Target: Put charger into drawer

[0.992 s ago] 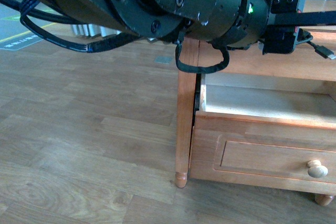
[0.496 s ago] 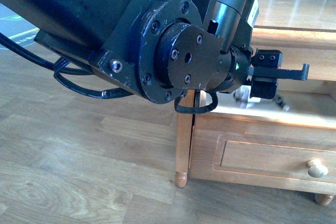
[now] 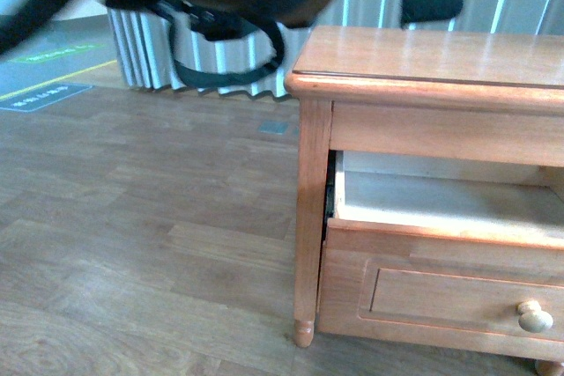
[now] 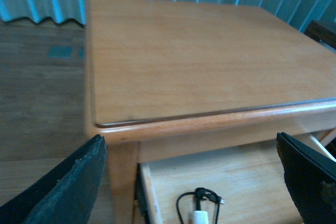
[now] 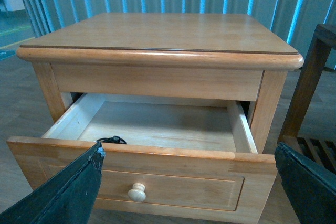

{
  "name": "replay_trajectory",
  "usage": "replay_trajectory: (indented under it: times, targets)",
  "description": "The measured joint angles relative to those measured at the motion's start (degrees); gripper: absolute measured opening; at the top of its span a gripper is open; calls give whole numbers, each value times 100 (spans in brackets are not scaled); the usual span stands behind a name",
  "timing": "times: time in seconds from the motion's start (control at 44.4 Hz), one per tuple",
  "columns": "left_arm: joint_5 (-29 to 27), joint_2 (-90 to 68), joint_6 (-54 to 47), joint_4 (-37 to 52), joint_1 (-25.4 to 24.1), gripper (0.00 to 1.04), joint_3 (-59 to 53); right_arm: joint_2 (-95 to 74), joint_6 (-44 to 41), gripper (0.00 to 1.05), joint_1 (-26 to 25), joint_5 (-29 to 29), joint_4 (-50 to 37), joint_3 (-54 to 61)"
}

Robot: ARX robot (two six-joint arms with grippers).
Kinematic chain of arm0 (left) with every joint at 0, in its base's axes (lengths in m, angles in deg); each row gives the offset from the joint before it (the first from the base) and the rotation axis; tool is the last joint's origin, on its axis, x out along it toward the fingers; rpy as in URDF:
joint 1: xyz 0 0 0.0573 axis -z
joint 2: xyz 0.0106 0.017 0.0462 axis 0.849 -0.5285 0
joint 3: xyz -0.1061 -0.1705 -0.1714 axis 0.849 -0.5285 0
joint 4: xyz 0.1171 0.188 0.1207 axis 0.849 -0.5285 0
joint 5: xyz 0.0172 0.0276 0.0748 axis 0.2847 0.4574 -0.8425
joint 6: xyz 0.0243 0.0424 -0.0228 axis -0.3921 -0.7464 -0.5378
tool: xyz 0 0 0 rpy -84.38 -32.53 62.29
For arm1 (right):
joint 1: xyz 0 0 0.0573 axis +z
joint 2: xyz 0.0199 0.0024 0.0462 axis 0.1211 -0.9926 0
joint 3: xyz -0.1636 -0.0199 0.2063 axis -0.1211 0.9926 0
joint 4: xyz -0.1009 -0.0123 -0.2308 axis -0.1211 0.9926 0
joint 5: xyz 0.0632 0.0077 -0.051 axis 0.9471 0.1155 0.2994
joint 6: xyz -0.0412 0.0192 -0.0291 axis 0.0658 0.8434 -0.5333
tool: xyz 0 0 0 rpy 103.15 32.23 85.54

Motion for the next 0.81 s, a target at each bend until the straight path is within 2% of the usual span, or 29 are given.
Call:
replay_trajectory:
  times: [0.203, 0.428, 0.541, 0.721, 0.811]
  targets:
    - [-470, 2085, -37, -291, -393, 99, -1539, 0, -2, 96, 0, 0, 0, 0]
    - [-686, 4656, 566, -1596, -1113, 99, -3073, 0, -2, 96, 0, 0, 0, 0]
    - [-1123, 5582, 702, -2138, -1296, 99, -3589, 0, -2, 96, 0, 0, 0, 0]
    - [-1139, 5842, 785, -2184, -1331, 98, -3685, 2, -2, 96, 0, -2, 0, 0]
    - [-706, 5980, 166, -1578, -1508, 86, -4013, 2, -2, 96, 0, -13, 0, 0]
